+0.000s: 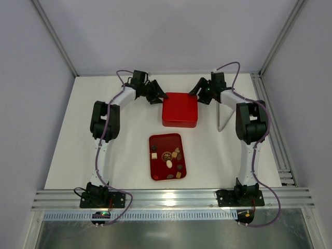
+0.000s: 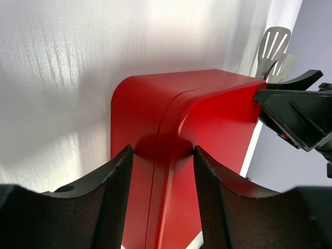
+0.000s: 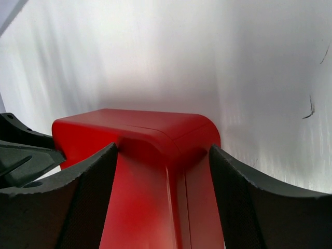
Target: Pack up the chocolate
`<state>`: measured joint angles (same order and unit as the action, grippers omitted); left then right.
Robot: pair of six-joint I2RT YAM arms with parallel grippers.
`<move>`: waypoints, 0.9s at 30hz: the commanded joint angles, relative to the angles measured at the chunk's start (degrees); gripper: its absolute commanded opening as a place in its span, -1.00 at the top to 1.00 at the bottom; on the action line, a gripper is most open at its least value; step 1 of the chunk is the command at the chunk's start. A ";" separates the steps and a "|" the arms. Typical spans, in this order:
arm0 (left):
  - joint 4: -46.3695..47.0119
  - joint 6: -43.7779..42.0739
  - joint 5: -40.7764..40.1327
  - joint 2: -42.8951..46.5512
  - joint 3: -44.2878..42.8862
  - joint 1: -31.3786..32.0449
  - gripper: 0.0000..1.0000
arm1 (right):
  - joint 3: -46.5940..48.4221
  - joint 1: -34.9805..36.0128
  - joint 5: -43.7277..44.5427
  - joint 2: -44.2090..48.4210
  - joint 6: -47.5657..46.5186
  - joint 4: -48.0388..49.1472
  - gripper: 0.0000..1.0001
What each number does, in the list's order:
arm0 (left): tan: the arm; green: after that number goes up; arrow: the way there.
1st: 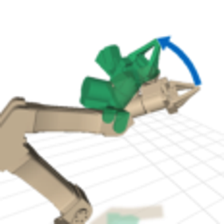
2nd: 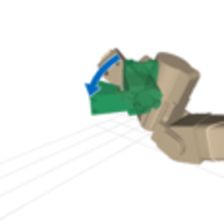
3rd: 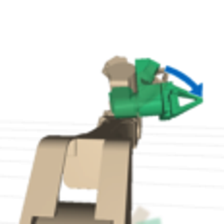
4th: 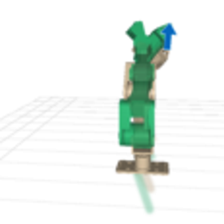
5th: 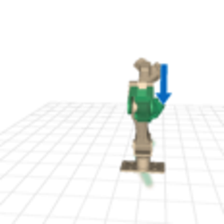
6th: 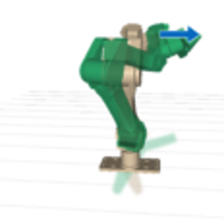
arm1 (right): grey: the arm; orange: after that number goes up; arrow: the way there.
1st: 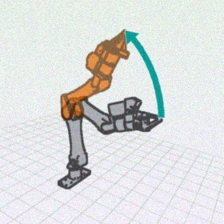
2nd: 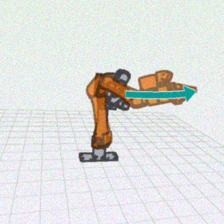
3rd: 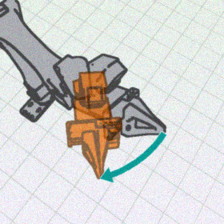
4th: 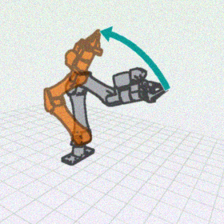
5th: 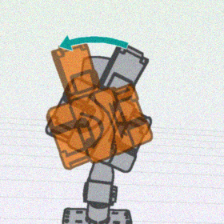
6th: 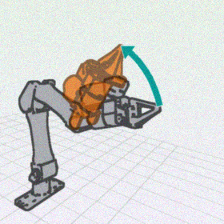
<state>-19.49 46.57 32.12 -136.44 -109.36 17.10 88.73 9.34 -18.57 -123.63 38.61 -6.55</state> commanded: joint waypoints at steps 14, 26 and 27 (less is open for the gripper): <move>-10.83 -5.43 -3.99 4.25 -4.54 -3.48 -0.31 | 15.77 0.24 2.57 5.49 -4.95 -13.93 -0.75; -10.84 -9.73 -7.86 30.60 15.73 -2.08 -0.38 | -10.57 2.25 8.44 35.19 -6.96 -7.52 -0.84; -10.75 -10.44 -8.99 32.71 17.76 -1.73 -0.39 | -12.68 2.69 9.33 40.44 -7.49 -7.52 -0.84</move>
<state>-30.13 39.72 25.93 -111.66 -96.71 14.26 80.84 10.70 -13.02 -93.23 33.82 -17.04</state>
